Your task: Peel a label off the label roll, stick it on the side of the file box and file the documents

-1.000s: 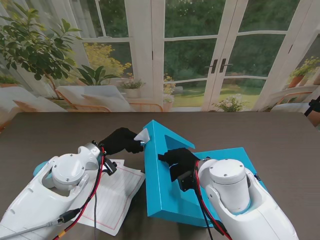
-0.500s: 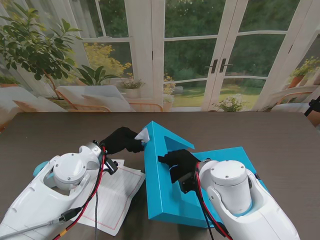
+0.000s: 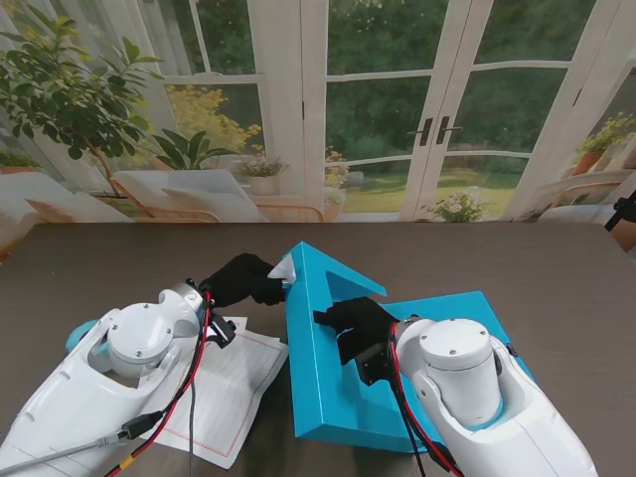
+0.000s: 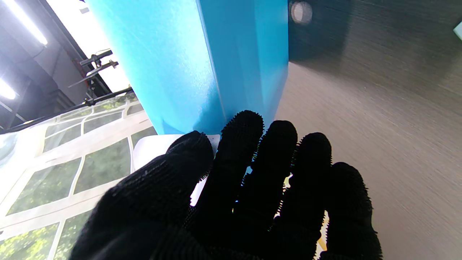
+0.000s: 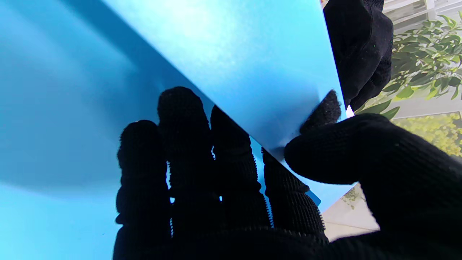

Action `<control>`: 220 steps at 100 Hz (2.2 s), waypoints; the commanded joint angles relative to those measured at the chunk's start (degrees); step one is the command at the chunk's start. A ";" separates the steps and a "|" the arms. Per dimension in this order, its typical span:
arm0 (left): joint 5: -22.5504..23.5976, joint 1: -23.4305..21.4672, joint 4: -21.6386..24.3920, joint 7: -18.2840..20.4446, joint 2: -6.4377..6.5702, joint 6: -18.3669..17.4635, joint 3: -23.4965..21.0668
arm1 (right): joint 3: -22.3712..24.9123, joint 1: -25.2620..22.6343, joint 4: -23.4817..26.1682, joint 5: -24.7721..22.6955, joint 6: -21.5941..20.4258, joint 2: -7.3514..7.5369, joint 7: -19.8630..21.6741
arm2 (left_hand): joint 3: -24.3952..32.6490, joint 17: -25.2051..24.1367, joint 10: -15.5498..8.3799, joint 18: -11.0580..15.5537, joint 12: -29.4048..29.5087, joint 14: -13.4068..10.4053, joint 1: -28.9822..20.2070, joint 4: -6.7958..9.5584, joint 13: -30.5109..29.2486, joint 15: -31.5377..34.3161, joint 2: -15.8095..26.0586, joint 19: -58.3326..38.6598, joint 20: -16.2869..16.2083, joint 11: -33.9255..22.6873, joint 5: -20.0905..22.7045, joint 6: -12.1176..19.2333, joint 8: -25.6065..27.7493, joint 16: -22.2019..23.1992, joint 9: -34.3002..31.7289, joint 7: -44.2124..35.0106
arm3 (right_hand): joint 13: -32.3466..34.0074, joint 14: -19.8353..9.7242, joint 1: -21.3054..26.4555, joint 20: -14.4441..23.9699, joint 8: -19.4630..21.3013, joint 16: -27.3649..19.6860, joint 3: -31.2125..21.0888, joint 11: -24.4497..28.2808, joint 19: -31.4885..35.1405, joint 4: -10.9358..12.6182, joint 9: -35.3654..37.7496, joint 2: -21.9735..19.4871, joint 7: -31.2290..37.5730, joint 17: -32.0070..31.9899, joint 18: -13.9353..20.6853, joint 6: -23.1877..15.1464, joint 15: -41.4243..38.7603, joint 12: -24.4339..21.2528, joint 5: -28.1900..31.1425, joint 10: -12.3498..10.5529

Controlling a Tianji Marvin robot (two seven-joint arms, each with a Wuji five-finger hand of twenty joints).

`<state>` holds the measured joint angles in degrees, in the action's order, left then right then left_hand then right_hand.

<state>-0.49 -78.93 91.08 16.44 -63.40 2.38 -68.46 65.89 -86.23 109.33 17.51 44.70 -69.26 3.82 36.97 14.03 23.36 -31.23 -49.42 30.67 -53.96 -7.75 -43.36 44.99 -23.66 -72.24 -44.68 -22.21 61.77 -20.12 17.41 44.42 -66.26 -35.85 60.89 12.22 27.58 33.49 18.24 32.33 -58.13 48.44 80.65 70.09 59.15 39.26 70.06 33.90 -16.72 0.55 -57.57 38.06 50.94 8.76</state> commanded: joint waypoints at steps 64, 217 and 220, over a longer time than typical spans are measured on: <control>-0.43 0.49 -0.84 0.87 -0.54 1.12 1.03 | -0.32 -0.03 -0.30 -1.39 -2.40 1.32 4.60 | -1.83 -2.20 1.00 3.34 -0.70 5.32 4.48 0.49 -0.87 3.72 4.67 -1.15 -1.25 -0.82 0.71 -0.08 -1.02 1.64 -0.35 5.57 | 2.38 -0.36 2.18 -0.30 1.16 0.36 -0.81 -0.71 1.22 1.97 1.73 3.07 1.37 -5.46 0.97 -4.23 -0.76 0.85 2.83 -1.24; 10.46 2.41 -3.00 5.48 1.84 -3.54 1.47 | 1.02 -0.42 -0.38 1.81 -4.15 3.02 10.68 | -1.35 -3.60 0.34 5.04 -0.99 4.57 9.68 1.03 1.43 3.33 4.91 -0.59 -1.90 -0.70 -1.87 3.00 0.55 1.65 2.76 12.36 | 2.54 -0.33 2.19 -0.63 1.64 0.32 -1.31 -1.11 0.85 2.23 1.66 2.41 1.13 -5.27 2.07 -3.88 -0.64 1.19 2.62 -0.89; 10.56 2.38 -3.04 5.47 1.85 -3.65 1.47 | 1.05 -0.41 -0.37 2.04 -4.10 3.02 10.76 | -1.38 -3.57 0.34 5.02 -0.98 4.51 9.78 1.04 1.41 3.35 4.97 -0.60 -1.90 -0.71 -1.87 3.08 0.55 1.65 2.76 12.37 | 2.56 -0.36 2.17 -0.63 1.65 0.33 -1.32 -1.11 0.85 2.23 1.66 2.42 1.12 -5.27 2.08 -3.87 -0.66 1.19 2.62 -0.87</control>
<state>9.77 -76.18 88.37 20.97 -61.66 -0.98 -66.95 66.90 -86.46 108.22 19.07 40.61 -66.06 13.37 36.03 12.83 23.44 -31.23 -49.47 30.74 -43.57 -8.47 -42.46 45.55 -20.23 -72.27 -46.13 -22.30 60.18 -18.37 18.01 45.22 -64.40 -23.90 60.89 12.22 28.47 33.45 18.25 32.33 -58.15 47.74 80.65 70.10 59.15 39.26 69.95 33.90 -16.72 0.58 -57.57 38.13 51.48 8.76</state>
